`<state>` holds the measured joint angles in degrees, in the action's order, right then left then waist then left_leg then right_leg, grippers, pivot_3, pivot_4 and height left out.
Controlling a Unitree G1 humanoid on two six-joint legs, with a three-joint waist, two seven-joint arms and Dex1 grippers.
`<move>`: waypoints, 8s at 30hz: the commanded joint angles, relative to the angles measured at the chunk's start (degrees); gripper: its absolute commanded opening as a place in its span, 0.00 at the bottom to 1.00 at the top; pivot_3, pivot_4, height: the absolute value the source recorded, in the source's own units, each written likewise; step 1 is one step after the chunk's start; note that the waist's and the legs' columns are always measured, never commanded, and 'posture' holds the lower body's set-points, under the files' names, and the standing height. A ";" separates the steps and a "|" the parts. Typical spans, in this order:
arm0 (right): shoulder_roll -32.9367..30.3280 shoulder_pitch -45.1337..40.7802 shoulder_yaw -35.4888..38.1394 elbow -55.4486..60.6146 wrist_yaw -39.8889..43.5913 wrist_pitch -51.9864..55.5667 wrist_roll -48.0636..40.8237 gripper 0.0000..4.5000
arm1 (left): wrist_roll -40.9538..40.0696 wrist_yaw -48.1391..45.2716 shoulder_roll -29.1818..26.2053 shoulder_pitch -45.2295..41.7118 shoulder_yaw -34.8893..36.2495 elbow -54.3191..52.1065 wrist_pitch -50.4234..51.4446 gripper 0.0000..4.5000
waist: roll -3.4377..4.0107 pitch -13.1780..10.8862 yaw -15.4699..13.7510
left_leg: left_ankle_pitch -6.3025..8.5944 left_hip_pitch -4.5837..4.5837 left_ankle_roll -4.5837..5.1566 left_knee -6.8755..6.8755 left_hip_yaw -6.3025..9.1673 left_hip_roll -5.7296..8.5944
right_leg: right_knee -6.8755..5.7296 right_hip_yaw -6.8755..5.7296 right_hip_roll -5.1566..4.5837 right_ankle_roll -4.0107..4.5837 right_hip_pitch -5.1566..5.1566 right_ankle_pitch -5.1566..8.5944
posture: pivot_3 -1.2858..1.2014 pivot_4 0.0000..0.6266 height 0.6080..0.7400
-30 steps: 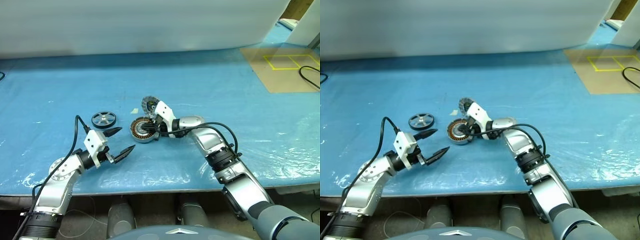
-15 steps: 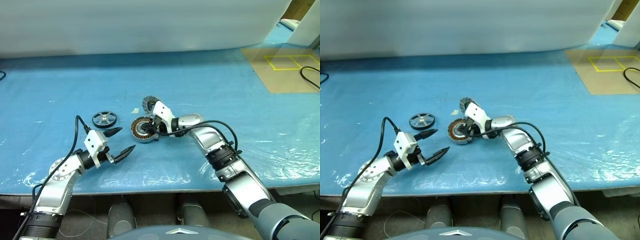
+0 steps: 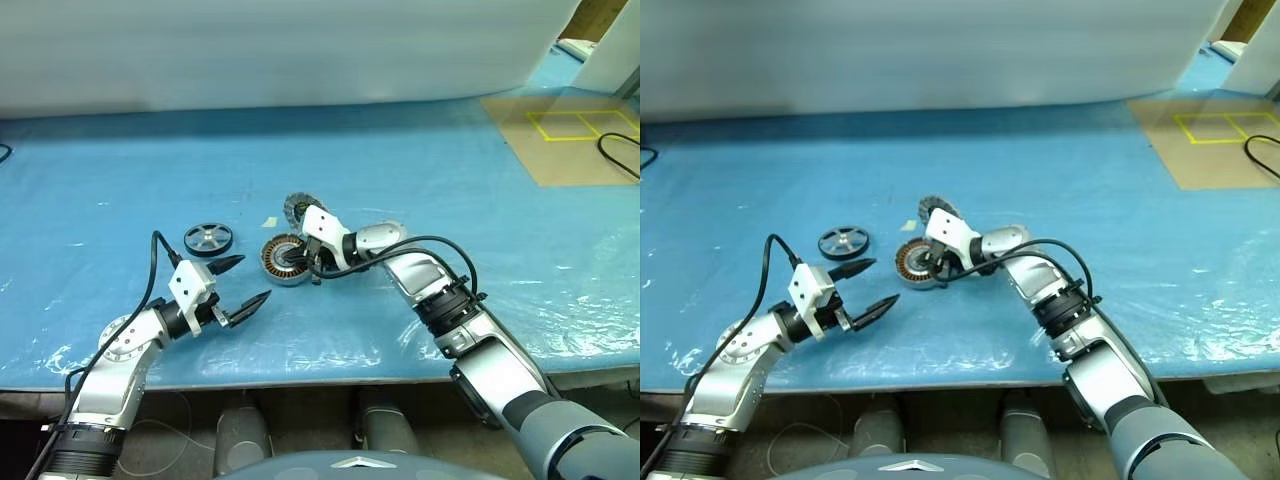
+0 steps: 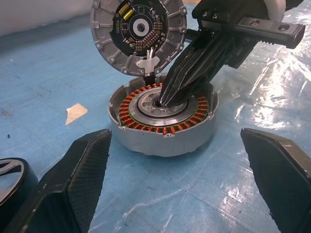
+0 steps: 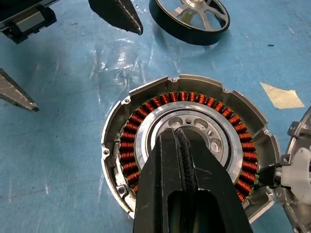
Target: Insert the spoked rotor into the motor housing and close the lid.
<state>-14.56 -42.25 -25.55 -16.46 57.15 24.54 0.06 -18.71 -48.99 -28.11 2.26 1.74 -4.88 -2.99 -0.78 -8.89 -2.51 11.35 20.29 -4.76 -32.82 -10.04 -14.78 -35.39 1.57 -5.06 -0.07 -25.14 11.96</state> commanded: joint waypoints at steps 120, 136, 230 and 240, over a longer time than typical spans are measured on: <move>-3.72 12.45 10.23 15.72 2.03 -5.13 -10.96 0.01 | 15.90 -36.15 -18.54 -61.20 -12.00 64.36 0.00 1.00 | -0.04 -0.02 -0.98 | -0.02 0.26 -0.03 -0.02 0.07 0.09 | -0.02 -0.06 -0.04 -0.02 -0.12 -0.01 | 0.52 0.24 1.00; -4.34 16.39 10.21 21.38 -2.25 -1.50 -11.57 0.01 | 29.14 -36.41 -13.60 -71.95 -15.11 79.27 -8.22 1.00 | -0.07 -0.04 -1.90 | 0.01 0.38 -0.10 -0.07 0.20 0.10 | -0.02 -0.15 -0.05 -0.03 -0.11 -0.02 | 0.52 0.24 1.00; -3.65 30.73 10.20 37.28 -20.14 7.19 -16.46 0.00 | 41.33 -31.94 -7.90 -71.12 -17.00 82.02 -12.69 0.39 | -0.10 -0.06 -2.41 | 0.11 0.36 -0.27 -0.03 0.29 0.10 | 0.11 -0.19 -0.06 -0.23 -0.04 -0.13 | 0.52 0.24 1.00; -3.66 29.79 10.32 36.04 -19.25 6.93 -16.78 0.00 | 38.51 -35.14 -8.08 -72.62 -14.63 81.43 -13.26 0.36 | -0.10 -0.06 -2.93 | 0.11 0.29 -0.27 -0.02 0.29 0.12 | 0.15 -0.18 -0.08 -0.12 0.03 -0.07 | 0.52 0.24 1.00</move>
<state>-18.34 -11.49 -15.94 18.14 37.45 31.93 -15.58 21.29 -83.03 -35.76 -68.53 -14.08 77.09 -15.72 -0.88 -8.95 -5.44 11.46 20.60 -5.03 -32.84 -9.75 -14.66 -35.21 1.39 -5.14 -0.23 -25.11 11.88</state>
